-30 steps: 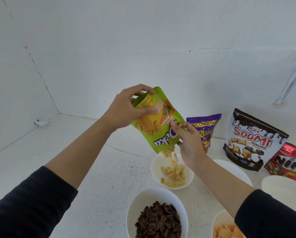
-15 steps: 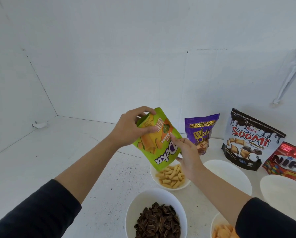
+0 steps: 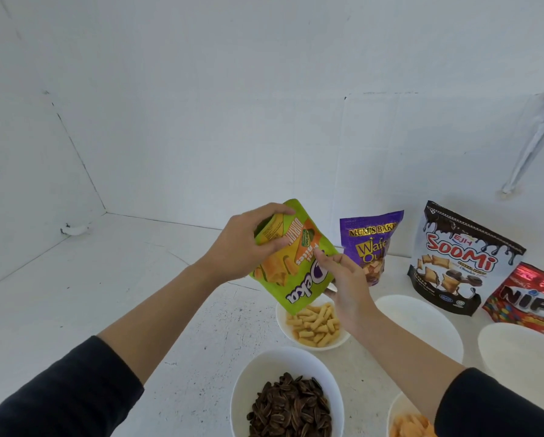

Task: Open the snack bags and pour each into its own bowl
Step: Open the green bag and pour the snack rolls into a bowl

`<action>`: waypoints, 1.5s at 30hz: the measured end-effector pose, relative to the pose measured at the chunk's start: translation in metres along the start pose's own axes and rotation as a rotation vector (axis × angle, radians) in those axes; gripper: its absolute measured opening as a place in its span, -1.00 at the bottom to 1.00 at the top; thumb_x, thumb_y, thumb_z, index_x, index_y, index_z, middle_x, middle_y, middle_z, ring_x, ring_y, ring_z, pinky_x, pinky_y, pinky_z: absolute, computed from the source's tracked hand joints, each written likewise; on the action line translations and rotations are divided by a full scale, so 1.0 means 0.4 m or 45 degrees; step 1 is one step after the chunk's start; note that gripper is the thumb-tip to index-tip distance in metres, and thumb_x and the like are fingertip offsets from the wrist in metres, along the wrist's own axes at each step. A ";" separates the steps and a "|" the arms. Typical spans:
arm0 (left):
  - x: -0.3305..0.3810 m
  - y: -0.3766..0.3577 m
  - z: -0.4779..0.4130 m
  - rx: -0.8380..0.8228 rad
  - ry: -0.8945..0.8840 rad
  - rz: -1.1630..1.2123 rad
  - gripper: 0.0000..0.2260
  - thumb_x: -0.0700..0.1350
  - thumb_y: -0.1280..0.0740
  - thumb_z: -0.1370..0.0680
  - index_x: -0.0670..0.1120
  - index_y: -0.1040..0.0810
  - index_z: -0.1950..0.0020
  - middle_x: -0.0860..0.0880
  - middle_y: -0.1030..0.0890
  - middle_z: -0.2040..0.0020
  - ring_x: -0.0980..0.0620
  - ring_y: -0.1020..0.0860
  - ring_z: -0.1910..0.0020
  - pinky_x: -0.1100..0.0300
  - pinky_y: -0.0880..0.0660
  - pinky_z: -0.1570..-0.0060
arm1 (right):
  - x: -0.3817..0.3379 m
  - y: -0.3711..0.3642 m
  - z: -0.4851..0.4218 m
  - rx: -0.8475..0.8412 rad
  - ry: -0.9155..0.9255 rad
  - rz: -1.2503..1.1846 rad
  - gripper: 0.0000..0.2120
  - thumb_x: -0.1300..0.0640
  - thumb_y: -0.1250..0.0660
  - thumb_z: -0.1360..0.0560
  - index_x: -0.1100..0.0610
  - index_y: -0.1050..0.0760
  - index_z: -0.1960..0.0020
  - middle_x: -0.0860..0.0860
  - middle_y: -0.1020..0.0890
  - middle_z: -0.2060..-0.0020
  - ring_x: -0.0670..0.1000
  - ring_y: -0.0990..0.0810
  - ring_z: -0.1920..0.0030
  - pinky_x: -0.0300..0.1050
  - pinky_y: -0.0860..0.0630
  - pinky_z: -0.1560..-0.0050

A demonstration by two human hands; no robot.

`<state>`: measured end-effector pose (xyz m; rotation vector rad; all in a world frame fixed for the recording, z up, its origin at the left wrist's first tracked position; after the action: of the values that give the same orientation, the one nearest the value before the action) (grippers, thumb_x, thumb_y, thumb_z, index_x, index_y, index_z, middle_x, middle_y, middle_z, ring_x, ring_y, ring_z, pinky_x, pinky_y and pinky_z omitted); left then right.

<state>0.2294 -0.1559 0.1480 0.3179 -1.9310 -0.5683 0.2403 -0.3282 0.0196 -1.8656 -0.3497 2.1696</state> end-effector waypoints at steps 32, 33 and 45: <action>-0.086 0.028 0.461 0.973 0.422 0.678 -0.58 -0.47 -0.45 -0.46 0.02 -0.53 -0.09 -0.09 -0.72 -0.01 -0.15 -0.70 0.05 -0.06 -0.64 0.07 | -0.102 -0.134 0.101 -0.240 0.128 0.242 -0.59 0.23 -0.67 -0.22 0.07 -0.61 -0.01 0.12 -0.74 0.09 0.18 -0.73 0.05 0.19 -0.63 -0.08; -0.080 0.025 0.479 0.970 0.433 0.637 -0.57 -0.47 -0.47 -0.44 0.01 -0.55 -0.09 -0.09 -0.73 0.00 -0.15 -0.70 0.06 -0.06 -0.64 0.06 | -0.106 -0.140 0.111 -0.251 0.141 0.216 -0.62 0.25 -0.65 -0.27 0.08 -0.60 -0.01 0.12 -0.74 0.11 0.15 -0.73 0.09 0.15 -0.63 -0.04; 0.012 0.053 0.724 0.853 0.655 0.318 -0.31 -0.43 -0.57 -0.35 0.17 -0.45 -0.25 -0.07 -0.69 -0.13 -0.14 -0.73 0.04 -0.14 -0.69 0.11 | -0.081 -0.352 0.316 -0.676 0.195 0.334 -0.93 0.19 -0.42 -0.55 0.07 -0.57 -0.01 0.09 -0.67 0.19 -0.01 -0.65 0.25 -0.13 -0.58 0.24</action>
<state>-0.0352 -0.0695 0.0649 0.5697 -1.5663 0.3240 0.1252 -0.2093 0.1168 -2.4655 -0.7468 2.2288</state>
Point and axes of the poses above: each hand's wrist, its own z-axis away from the middle knuckle, its own y-axis out of the back of the hand, x = y × z, the point moved 10 cm from there along -z, towards the middle knuckle
